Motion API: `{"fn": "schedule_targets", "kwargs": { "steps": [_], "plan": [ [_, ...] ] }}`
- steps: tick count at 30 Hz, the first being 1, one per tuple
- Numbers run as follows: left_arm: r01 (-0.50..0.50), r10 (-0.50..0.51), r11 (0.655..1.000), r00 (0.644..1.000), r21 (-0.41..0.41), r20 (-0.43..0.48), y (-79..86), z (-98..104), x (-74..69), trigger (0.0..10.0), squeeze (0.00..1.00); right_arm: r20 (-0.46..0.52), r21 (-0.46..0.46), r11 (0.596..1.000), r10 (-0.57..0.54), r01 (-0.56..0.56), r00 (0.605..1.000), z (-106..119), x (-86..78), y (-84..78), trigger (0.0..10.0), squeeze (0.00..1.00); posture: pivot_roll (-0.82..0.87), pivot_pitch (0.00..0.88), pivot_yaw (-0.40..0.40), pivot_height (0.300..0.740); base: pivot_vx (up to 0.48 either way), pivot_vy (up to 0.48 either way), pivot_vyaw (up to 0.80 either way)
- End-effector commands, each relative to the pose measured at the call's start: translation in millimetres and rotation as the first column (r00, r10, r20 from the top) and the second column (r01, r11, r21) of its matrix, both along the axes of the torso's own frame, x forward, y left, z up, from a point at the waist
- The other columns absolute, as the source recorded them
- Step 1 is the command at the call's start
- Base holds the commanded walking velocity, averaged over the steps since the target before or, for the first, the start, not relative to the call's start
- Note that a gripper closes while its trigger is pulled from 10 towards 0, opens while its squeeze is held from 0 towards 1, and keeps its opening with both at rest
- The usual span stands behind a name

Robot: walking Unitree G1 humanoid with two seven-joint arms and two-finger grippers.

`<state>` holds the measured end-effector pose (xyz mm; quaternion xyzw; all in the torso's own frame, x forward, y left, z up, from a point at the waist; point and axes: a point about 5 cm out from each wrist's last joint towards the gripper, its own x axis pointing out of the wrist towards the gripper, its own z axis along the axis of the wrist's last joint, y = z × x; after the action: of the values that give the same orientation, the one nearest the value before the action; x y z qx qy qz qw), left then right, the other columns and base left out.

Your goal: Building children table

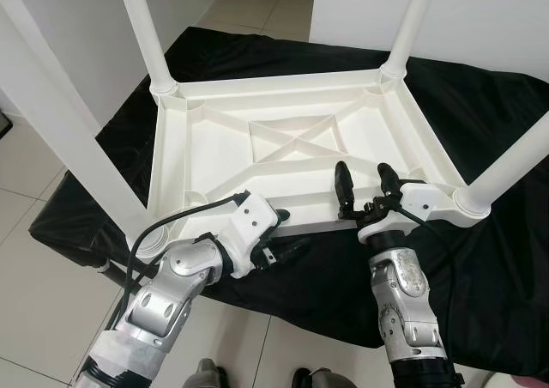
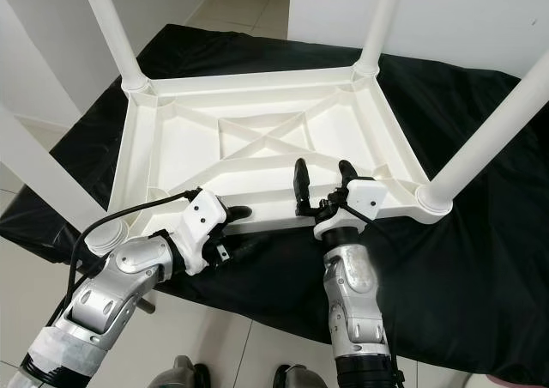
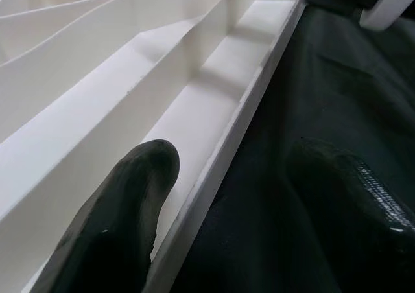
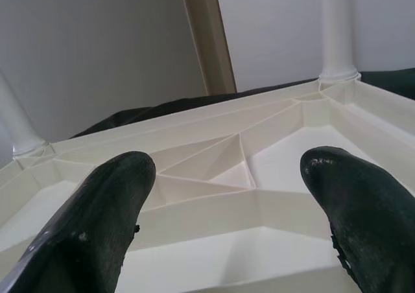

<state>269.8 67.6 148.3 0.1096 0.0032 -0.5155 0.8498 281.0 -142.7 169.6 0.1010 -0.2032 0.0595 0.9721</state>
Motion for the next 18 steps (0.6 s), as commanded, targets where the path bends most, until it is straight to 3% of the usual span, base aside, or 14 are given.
{"fn": "schedule_targets", "kwargs": {
  "steps": [1, 11, 16, 17, 18],
  "plan": [
    [-0.024, 0.025, 0.998, 1.000, 0.053, -0.015, 2.1, -11, 2.2, 10.0, 0.00, 0.010, 0.001, 1.000, -0.006, 0.006, 1.000, 5, 0.7, -1.3, 10.0, 0.00, 0.07, 0.125, -0.008, 0.740, 0.000, 0.000, 0.00],
    [-0.192, 0.189, 0.968, 0.981, 0.159, 0.039, 7.5, -18, 25.6, 10.0, 0.00, 0.053, -0.010, 1.000, -0.021, 0.021, 0.998, 18, 2.4, -4.3, 10.0, 0.00, 0.06, 0.114, -0.005, 0.740, 0.000, 0.000, 0.00],
    [-0.233, 0.231, 0.958, 0.973, 0.167, 0.032, 9.8, -18, 32.2, 10.0, 0.00, 0.052, -0.008, 1.000, -0.026, 0.026, 0.998, 18, 2.0, -4.6, 10.0, 0.00, 0.05, 0.111, -0.003, 0.740, 0.000, 0.000, 0.00],
    [-0.244, 0.241, 0.952, 0.970, 0.184, 0.040, 10.5, -19, 33.6, 7.3, 0.00, 0.051, -0.007, 1.000, -0.027, 0.027, 0.998, 18, 1.8, -4.7, 10.0, 0.00, 0.05, 0.111, -0.003, 0.740, 0.000, 0.000, 0.00],
    [-0.244, 0.241, 0.952, 0.970, 0.184, 0.040, 10.5, -19, 33.6, 7.3, 0.00, 0.051, -0.007, 1.000, -0.027, 0.027, 0.998, 18, 1.8, -4.7, 10.0, 0.00, 0.05, 0.111, -0.003, 0.740, 0.000, 0.000, 0.00]
  ]
}}
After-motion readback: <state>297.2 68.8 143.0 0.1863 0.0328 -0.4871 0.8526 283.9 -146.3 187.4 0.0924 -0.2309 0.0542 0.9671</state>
